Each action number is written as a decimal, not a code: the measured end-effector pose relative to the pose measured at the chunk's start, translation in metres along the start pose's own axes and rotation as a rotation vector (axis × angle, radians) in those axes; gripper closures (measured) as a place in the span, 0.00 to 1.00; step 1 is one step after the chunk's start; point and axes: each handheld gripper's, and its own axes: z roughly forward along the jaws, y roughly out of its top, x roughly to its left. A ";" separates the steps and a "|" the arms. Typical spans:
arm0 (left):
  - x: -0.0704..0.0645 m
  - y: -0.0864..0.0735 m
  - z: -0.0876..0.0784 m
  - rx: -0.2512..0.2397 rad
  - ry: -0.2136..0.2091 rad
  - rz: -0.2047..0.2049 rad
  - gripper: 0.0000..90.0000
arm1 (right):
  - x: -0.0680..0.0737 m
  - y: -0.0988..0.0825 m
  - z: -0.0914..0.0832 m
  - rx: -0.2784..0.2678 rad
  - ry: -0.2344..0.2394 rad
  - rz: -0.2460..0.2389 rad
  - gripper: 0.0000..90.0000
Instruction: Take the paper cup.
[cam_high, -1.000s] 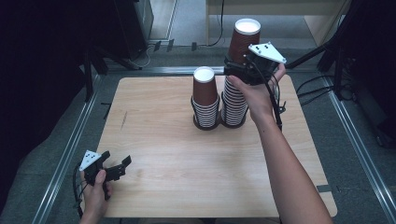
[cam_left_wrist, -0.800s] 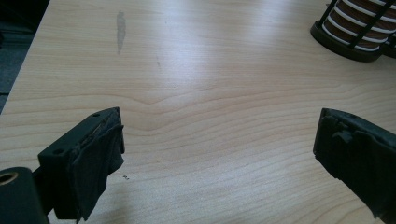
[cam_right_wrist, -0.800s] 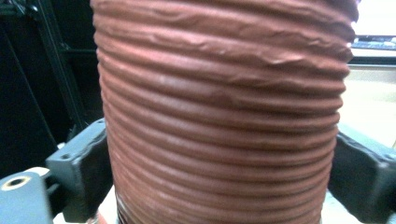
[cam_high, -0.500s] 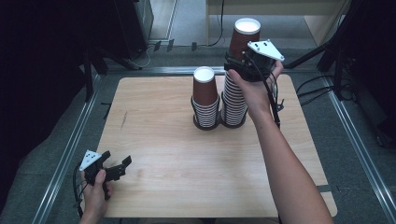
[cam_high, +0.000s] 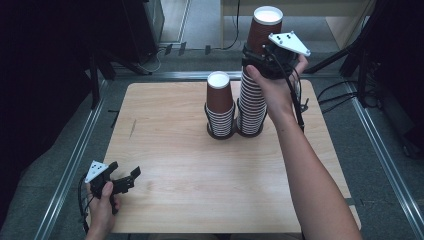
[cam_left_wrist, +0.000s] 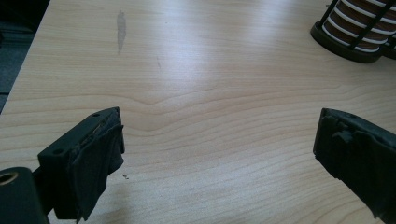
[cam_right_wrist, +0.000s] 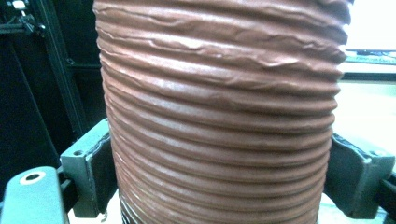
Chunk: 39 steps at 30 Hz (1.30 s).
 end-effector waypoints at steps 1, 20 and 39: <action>0.000 0.000 0.000 0.000 -0.001 0.000 0.02 | 0.000 0.002 -0.001 -0.005 0.000 0.003 0.13; 0.000 0.000 0.000 -0.001 -0.004 0.001 0.02 | -0.004 0.045 -0.020 -0.088 -0.012 0.040 0.13; -0.001 0.000 0.000 -0.002 0.003 0.007 0.02 | -0.040 0.034 -0.060 -0.116 -0.037 0.043 0.13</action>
